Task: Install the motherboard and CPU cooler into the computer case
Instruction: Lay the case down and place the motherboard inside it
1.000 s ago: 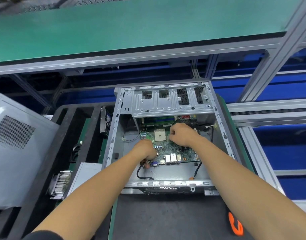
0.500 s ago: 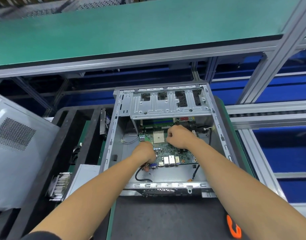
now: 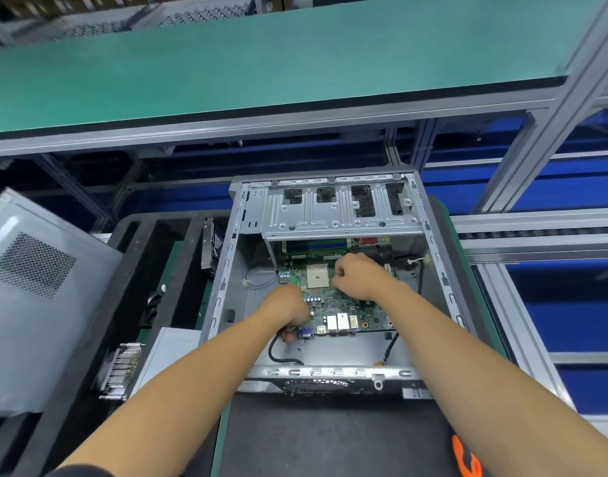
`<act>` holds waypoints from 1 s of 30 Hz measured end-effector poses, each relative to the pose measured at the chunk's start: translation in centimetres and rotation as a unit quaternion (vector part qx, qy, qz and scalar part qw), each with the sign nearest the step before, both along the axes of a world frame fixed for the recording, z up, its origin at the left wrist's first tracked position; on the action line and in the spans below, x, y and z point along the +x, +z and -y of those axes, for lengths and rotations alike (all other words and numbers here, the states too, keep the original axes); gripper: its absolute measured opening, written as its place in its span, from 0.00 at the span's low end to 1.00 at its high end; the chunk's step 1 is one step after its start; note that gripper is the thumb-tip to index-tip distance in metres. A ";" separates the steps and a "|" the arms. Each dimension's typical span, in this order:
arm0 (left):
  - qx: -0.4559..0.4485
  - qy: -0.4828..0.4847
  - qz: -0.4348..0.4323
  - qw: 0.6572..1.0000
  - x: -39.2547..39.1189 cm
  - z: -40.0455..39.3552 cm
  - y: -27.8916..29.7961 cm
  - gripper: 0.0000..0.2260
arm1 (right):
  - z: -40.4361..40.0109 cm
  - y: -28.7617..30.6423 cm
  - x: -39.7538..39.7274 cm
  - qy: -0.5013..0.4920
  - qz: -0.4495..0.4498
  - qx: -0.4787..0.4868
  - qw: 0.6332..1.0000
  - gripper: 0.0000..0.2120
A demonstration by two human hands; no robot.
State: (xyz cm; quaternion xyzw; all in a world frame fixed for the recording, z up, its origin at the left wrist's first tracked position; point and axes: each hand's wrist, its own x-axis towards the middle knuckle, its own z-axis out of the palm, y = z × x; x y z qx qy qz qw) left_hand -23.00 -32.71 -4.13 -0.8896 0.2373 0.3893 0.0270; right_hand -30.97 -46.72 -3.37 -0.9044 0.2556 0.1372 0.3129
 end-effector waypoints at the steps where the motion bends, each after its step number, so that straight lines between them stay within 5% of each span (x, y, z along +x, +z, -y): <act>1: -0.003 -0.002 0.014 1.000 0.0 0.1 0.1 0.13 | 0.0 0.0 0.0 0.000 0.001 0.000 1.000 0.11; 5: -0.005 -0.030 0.016 0.999 1.6 -0.4 0.8 0.11 | -0.1 0.1 -0.1 0.000 0.001 0.003 1.000 0.10; 17: -0.027 0.101 -0.131 0.986 2.5 -1.3 1.0 0.05 | -0.2 0.2 -0.1 -0.004 -0.008 0.004 1.000 0.10; 21: -0.049 0.130 -0.124 0.983 2.3 -1.1 0.7 0.13 | -0.1 0.3 -0.1 -0.005 -0.010 0.004 1.000 0.10; 30: -0.058 0.143 -0.136 0.979 1.8 -0.8 0.9 0.02 | -0.1 0.6 -0.1 -0.005 -0.010 0.003 1.000 0.11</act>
